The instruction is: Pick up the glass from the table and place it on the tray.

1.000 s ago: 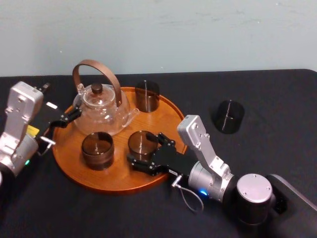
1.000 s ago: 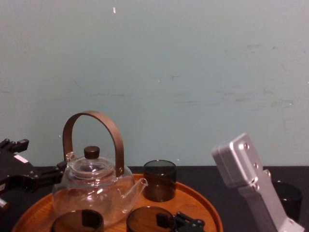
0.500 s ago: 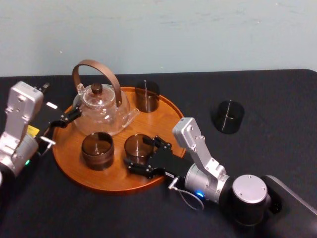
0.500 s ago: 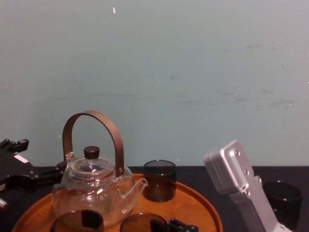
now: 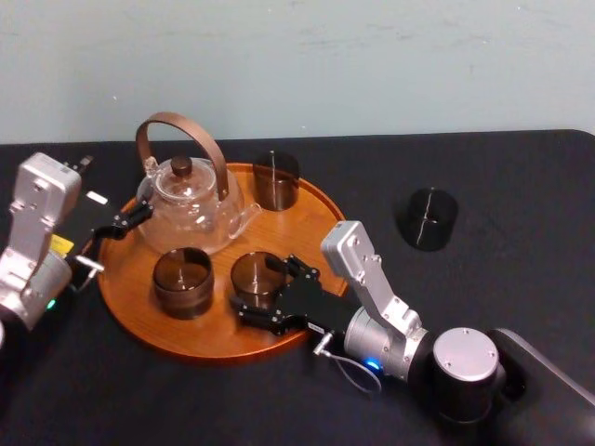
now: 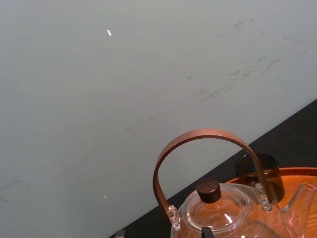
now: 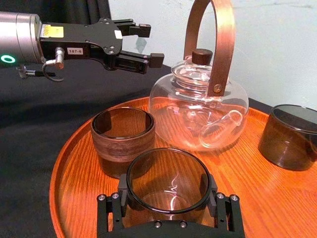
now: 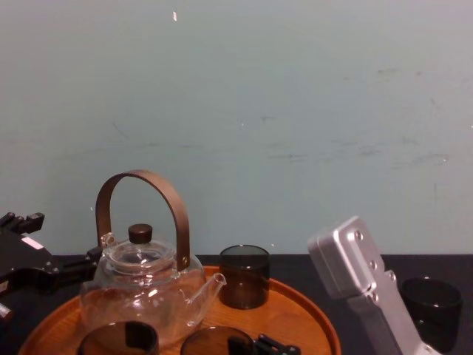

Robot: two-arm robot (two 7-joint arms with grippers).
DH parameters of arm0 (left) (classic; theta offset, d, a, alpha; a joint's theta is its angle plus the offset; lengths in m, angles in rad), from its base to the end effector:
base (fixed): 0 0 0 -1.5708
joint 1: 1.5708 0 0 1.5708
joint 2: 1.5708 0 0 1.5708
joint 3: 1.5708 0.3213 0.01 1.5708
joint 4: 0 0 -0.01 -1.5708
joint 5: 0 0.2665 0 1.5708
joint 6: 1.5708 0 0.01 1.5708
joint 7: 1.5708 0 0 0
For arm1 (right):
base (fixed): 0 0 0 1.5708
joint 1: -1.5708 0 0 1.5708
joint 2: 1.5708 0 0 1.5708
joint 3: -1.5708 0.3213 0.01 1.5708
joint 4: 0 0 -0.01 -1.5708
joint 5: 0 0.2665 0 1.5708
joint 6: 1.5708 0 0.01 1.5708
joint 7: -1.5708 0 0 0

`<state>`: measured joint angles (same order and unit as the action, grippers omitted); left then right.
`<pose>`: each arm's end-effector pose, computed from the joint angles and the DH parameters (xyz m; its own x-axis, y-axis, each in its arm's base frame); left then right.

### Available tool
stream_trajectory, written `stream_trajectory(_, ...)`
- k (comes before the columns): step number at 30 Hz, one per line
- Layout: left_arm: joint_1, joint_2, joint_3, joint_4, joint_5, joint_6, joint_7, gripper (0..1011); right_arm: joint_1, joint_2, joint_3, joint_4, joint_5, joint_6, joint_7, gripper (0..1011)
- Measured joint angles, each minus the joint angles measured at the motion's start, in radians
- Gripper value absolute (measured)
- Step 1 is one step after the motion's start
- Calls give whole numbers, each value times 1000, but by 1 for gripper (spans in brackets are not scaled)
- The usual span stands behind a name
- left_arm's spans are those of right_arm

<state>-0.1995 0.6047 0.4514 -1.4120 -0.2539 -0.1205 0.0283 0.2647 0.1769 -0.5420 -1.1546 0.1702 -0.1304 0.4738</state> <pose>0.3232 0.1117 -0.3194 0.2923 0.8803 0.3738 -0.9553 0.2873 0.0703 0.3342 0.0539 -0.3836 0.7957 -0.6039 0.0462 0.6018 0.7798 -0.1725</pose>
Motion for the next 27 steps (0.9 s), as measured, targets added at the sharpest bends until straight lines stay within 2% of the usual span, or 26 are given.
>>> stream_trajectory(6, 0, 0, 0, 0, 0, 0, 0, 1001, 0, 0, 0, 0, 0, 2, 0, 911)
stream_trajectory(11, 0, 0, 0, 0, 0, 0, 0, 1001, -3, 3, 2, -2, -2, -5, 1, 1002)
stream_trajectory(18, 0, 0, 0, 0, 0, 0, 0, 1001, -25, 21, 16, -50, 0, -42, -5, 1002)
stream_trajectory(27, 0, 0, 0, 0, 0, 0, 0, 1001, -49, 43, 29, -110, 4, -53, -8, 1002)
